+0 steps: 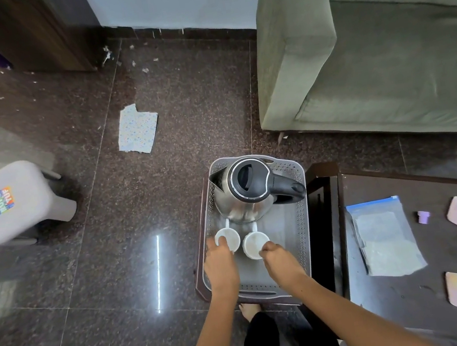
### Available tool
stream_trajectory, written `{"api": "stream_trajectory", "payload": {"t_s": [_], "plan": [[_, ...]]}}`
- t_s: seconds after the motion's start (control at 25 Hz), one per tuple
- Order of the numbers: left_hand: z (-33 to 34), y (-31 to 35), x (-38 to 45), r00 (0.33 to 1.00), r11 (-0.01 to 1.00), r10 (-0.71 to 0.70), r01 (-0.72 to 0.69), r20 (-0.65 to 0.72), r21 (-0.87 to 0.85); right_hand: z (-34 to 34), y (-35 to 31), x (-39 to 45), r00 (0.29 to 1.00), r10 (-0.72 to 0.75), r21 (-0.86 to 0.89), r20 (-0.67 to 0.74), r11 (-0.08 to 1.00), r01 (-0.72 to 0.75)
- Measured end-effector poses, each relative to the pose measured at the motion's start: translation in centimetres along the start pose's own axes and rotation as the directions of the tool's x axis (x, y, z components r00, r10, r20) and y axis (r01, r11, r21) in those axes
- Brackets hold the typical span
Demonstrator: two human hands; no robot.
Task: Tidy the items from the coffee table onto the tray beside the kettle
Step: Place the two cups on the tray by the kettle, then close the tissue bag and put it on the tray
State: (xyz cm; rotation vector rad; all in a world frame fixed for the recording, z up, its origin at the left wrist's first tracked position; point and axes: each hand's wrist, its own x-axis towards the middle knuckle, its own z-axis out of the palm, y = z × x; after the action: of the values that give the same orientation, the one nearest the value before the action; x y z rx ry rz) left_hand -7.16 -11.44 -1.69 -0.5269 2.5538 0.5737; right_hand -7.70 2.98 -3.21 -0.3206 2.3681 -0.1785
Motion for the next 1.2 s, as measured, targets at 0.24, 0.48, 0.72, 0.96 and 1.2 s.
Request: {"api": "stream_trajectory", "payload": {"t_s": [0.24, 0.48, 0.72, 0.96, 1.2], "plan": [[0.0, -1.0, -0.2, 0.997, 0.99, 0.064, -0.068, 0.038, 0.124, -0.1, -0.2, 0.1, 0.998, 0.048, 0.013, -0.035, 0.999, -0.048], [0.1, -1.1, -0.1, 0.993, 0.977, 0.107, -0.113, 0.043, 0.181, -0.3, -0.4, 0.1, 0.997, 0.036, 0.045, -0.063, 0.998, -0.033], [0.8, -1.3, 0.1, 0.996, 0.995, 0.079, -0.077, -0.029, 0.063, -0.5, -0.2, -0.1, 0.998, 0.006, 0.031, -0.068, 1.0, -0.004], [0.4, -0.5, -1.5, 0.987, 0.997, 0.069, -0.075, -0.143, -0.032, -1.3, 0.6, -1.3, 0.992, -0.026, 0.104, -0.126, 0.994, 0.039], [0.9, 5.7, -6.0, 0.954, 0.945, 0.23, -0.266, -0.194, -0.19, -2.6, 5.4, -6.3, 0.918, 0.105, 0.408, -0.382, 0.911, 0.065]]}}
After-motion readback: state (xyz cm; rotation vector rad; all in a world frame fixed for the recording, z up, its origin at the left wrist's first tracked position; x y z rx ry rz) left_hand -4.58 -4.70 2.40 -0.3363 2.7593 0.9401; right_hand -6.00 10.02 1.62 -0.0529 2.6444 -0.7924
